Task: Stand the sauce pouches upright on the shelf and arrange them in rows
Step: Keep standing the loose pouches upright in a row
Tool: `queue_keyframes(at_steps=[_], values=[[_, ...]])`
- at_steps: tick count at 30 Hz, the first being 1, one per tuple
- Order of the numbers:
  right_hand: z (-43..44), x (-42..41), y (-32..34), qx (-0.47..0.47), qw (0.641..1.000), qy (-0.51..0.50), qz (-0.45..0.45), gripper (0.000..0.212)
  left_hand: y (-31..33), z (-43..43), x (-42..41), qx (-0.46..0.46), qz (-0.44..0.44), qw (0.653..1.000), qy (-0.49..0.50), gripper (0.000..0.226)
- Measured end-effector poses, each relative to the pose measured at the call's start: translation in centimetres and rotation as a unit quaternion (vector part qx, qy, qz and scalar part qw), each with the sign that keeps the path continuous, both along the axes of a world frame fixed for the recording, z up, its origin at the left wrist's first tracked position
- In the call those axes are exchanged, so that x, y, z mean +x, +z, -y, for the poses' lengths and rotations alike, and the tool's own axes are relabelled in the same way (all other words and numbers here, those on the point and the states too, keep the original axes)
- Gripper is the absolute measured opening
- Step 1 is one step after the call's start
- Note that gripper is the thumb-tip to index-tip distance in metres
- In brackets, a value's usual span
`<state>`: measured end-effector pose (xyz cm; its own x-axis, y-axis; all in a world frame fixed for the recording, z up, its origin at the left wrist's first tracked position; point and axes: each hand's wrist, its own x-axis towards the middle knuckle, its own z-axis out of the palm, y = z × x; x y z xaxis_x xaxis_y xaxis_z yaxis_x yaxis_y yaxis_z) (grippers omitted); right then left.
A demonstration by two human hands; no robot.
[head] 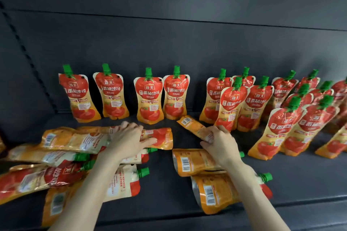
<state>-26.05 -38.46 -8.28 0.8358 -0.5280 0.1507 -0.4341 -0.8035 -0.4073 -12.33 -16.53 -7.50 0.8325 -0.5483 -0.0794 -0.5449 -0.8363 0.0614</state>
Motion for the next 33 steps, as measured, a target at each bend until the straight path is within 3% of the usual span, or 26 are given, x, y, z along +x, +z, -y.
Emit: queue_keyframes(at_steps=[6,10,14,17,20,22,27,33], values=[[-0.3,0.0,0.4,-0.015,0.995,0.033,0.091,0.028,0.1,-0.3,1.4,-0.066,0.004,0.997,-0.036,0.103],[-0.4,0.2,1.0,-0.033,0.991,0.059,0.113,0.027,0.5,0.3,1.5,-0.100,0.007,0.994,-0.053,0.067],[-0.5,0.6,1.4,-0.037,0.991,0.080,0.100,0.030,2.0,0.7,1.8,-0.074,-0.089,0.990,-0.075,0.072],[-0.6,0.7,1.2,-0.036,0.995,0.086,0.031,0.041,3.7,0.0,2.7,-0.047,-0.175,0.981,-0.064,0.086],[-0.3,0.7,1.4,-0.008,0.997,0.080,0.013,0.040,4.8,-0.5,3.2,-0.026,-0.194,0.979,-0.056,0.060],[-0.1,0.6,1.8,0.008,0.996,0.085,0.032,0.035,4.9,-0.5,3.2,-0.035,-0.191,0.979,-0.061,0.047],[0.3,-0.3,4.0,-0.008,0.984,0.118,0.129,0.022,5.7,-0.5,2.3,-0.068,-0.168,0.980,-0.084,0.041],[-0.1,-0.5,6.2,0.112,0.960,0.104,0.233,0.021,9.0,-1.2,1.0,-0.199,-0.145,0.965,-0.085,0.043]])
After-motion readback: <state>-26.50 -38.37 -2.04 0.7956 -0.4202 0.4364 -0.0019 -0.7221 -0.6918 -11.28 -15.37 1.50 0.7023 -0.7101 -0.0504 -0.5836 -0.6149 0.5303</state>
